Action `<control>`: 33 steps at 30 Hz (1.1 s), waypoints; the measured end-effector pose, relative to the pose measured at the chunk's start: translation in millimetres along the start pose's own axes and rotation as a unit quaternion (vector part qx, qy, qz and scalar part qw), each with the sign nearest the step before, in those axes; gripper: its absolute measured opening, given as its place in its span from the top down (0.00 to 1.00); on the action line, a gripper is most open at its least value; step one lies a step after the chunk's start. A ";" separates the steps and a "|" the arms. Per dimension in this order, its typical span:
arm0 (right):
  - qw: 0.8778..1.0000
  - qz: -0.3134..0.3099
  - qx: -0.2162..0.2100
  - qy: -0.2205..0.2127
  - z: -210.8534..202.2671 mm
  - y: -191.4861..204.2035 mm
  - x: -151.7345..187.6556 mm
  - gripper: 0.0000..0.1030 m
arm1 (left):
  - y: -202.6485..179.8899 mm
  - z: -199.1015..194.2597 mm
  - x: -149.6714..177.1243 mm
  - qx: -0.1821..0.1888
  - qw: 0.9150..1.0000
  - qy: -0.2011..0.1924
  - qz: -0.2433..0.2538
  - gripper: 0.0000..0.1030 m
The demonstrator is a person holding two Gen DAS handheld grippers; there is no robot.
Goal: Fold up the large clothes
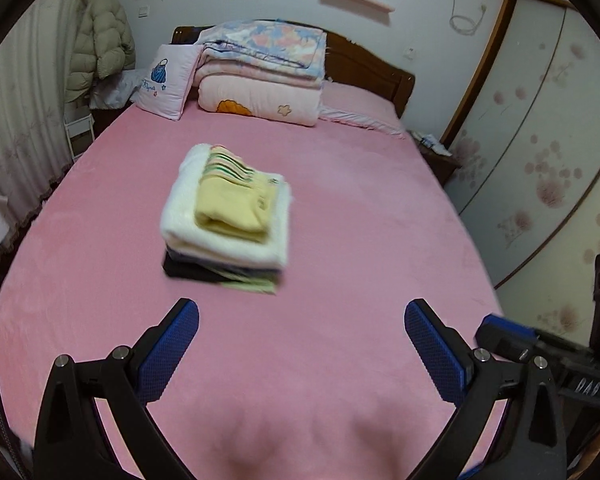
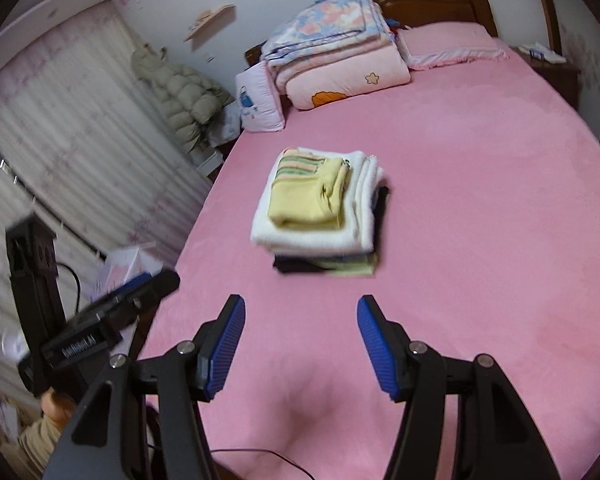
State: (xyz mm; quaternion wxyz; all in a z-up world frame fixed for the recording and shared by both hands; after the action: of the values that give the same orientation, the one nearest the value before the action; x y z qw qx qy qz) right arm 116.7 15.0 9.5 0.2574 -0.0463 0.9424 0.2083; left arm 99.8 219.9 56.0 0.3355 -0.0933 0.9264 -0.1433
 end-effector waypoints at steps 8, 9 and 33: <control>0.998 -0.040 0.046 -0.002 -97.5 -26.4 96.9 0.43 | -79.4 -57.2 106.4 0.003 1.000 -0.004 0.017 0.01; 0.997 -0.042 0.058 -0.005 -105.0 -33.3 110.4 0.43 | -83.7 -59.6 116.1 -0.006 1.000 -0.008 0.021 0.01; 0.986 -0.013 0.164 0.007 -122.3 -98.9 206.5 0.43 | -114.4 -48.3 224.9 -0.105 0.993 0.014 0.050 0.01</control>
State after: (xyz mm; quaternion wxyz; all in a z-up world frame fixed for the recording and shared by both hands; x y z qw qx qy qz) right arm -99.3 -121.6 -35.6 0.2573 -0.0174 0.9650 0.0472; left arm -93.1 61.6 -4.9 0.3178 -0.0799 0.9443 -0.0297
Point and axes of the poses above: each gripper's, at about its wrist camera, not at the fingertips, and z roughly the way its jaws point, y to its left, x to its underside, the point moved 10 cm from there along z, roughly the way its jaws point, and after that the axes turned 5 degrees about -z, right-handed, at the moved point
